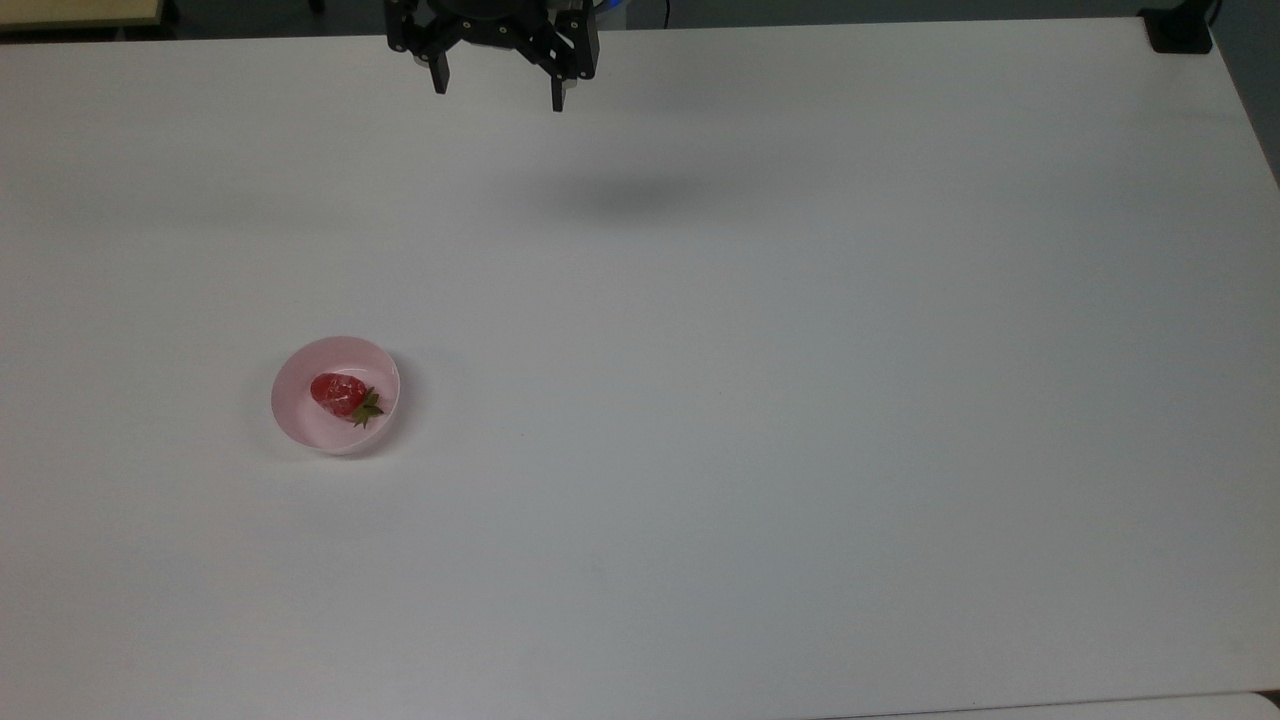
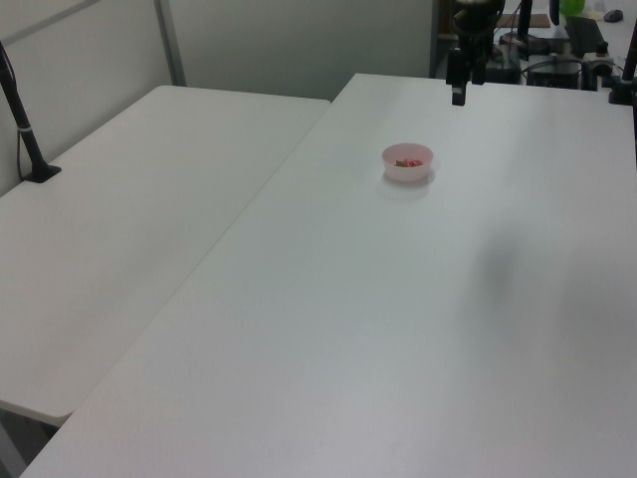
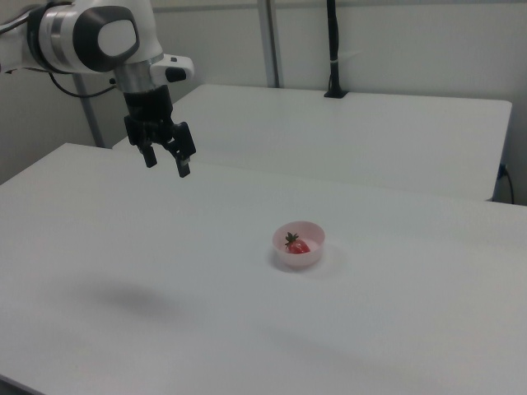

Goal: Pick up strawberry from bowl
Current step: 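Move the gripper down over the pink bowl toward the strawberry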

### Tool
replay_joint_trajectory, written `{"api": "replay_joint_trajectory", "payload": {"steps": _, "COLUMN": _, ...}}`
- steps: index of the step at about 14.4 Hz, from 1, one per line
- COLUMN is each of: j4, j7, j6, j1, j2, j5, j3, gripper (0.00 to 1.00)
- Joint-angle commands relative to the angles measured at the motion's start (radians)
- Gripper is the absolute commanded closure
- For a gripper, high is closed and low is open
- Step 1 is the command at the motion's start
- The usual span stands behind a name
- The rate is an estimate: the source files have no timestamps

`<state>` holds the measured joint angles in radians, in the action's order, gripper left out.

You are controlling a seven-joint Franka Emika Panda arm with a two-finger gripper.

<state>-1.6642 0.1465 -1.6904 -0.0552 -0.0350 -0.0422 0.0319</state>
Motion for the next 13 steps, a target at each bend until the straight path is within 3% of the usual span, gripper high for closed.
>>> {"api": "replay_joint_trajectory", "payload": {"steps": 1, "j4": -0.009, "j7": -0.022, "j6": 0.011, "j1": -0.018, "j2": 0.018, "j5": -0.012, "j3": 0.031, "gripper": 0.0}}
{"api": "replay_joint_trajectory", "payload": {"steps": 13, "j4": 0.021, "j7": -0.059, "j6": 0.0, "j1": -0.011, "j2": -0.003, "j5": -0.007, "j3": 0.048, "gripper": 0.0}}
